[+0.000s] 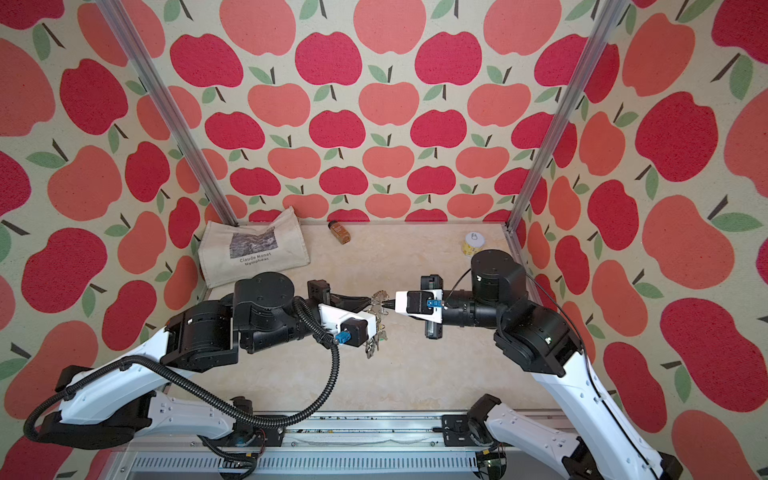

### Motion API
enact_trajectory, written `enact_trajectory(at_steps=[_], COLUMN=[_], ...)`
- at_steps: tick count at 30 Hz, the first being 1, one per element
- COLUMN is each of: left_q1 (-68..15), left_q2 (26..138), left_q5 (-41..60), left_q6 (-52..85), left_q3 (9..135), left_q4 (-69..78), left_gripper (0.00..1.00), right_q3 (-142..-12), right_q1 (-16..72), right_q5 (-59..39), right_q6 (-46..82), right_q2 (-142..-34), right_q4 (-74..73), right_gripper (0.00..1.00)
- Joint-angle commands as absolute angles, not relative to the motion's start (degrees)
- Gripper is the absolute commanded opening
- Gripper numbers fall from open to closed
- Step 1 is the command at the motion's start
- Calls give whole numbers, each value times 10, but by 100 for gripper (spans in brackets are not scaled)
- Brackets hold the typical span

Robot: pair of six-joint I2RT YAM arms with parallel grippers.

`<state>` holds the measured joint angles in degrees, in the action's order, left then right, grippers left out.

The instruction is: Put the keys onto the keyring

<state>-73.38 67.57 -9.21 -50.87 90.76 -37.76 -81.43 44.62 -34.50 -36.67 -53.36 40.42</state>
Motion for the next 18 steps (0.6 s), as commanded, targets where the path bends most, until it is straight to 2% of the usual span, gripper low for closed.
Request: enact_trajectory(at_steps=[1, 18], left_q1=[-737, -741], left_q2=[673, 675], left_q5=[-96, -93], left_q6=[-508, -504], left_q3=[929, 935], left_q4=[-366, -368], left_gripper=[0, 0], right_q3=[-821, -819], right_q1=[451, 451], right_q5=[-340, -329], right_q6=[-368, -372], right_q2=[-533, -538], right_q4=[405, 407], right_gripper=[0, 0])
